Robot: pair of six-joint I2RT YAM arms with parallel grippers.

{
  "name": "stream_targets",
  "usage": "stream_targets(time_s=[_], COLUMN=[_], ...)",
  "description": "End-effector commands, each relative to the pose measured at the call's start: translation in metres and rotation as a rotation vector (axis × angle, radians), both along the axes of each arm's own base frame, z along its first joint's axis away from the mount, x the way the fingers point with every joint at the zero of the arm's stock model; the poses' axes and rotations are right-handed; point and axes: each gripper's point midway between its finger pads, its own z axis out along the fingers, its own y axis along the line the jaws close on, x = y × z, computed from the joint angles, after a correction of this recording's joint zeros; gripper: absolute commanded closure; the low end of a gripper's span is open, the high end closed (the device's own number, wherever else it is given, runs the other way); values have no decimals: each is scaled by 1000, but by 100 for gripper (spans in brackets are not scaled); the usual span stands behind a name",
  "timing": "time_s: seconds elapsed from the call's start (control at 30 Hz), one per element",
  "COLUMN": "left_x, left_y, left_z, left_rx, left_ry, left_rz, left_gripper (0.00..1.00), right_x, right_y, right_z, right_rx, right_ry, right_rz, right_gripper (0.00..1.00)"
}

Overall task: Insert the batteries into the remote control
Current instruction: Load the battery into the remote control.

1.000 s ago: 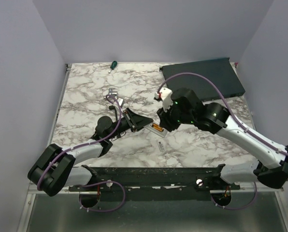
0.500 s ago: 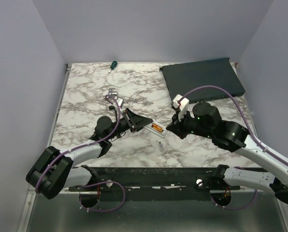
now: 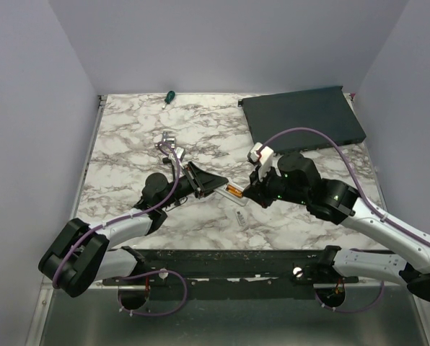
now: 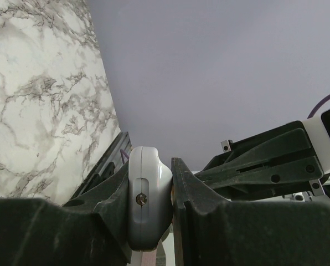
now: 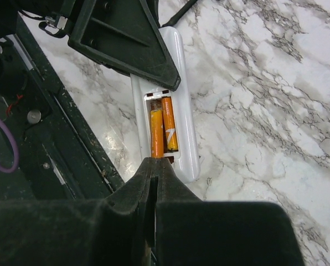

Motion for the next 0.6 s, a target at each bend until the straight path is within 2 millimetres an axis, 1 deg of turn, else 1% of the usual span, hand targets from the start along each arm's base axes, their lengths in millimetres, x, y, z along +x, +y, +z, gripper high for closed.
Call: stream_targets(time_s=[0.0, 0.17, 0.57], left_x=[-2, -3, -3], left_y=[-1, 0, 1], left_z=[19, 20, 20], left_rx=[-33, -32, -29], left_ry=[-61, -62, -61], left_rz=[-3, -2, 4], left_gripper=[100, 100, 100], right_x=[-5, -7, -10], right_y=[7, 6, 6], right_z=[-5, -11, -14], right_rx=[3, -22, -28], right_ry=[32, 52, 66], right_rz=[27, 33, 41], right_gripper=[99, 99, 99])
